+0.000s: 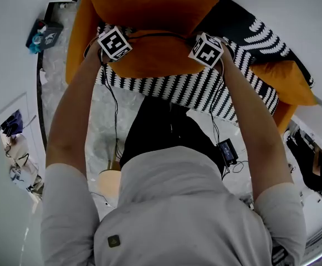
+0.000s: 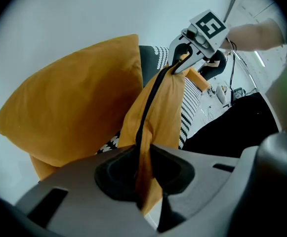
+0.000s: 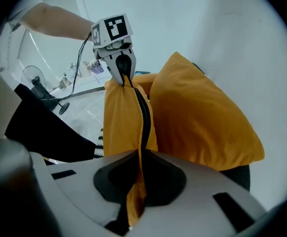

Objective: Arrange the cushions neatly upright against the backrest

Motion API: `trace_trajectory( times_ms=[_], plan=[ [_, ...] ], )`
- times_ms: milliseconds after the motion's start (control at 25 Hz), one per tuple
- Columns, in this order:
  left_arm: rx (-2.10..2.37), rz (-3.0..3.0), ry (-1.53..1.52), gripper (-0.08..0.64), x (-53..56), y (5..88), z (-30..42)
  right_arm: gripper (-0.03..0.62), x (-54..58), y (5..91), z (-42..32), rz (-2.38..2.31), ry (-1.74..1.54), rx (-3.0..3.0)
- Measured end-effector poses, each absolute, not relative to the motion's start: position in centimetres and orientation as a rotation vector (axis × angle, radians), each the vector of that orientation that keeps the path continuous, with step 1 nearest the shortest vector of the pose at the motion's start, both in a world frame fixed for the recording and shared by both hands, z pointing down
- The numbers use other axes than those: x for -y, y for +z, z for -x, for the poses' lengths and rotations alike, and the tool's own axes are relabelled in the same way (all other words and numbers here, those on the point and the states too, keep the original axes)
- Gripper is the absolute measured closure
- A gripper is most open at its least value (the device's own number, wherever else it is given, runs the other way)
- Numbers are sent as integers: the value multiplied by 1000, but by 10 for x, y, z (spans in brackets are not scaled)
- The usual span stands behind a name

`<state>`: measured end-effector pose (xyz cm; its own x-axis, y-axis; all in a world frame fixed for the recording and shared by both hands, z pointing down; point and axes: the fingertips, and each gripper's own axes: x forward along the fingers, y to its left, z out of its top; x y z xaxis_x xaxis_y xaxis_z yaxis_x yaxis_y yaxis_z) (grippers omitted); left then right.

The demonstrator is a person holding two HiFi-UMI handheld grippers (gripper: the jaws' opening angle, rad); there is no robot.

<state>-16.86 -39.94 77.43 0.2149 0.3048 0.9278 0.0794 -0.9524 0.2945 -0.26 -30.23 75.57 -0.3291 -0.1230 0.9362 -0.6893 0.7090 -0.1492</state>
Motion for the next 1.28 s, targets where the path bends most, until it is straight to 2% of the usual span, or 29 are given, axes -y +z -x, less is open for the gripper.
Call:
trace_trajectory(
  times_ms=[320,720,1280],
  plan=[
    [-352,-2343,1865,491,359,743,157,558,243,731,-1,-684,652,1861],
    [-402,-2436,1959,497,268,704,114,558,144,696,-40,-804,606,1851],
    [-518,-2547,2019,500,160,634,3,558,19,636,-137,-978,582,1821]
  ],
)
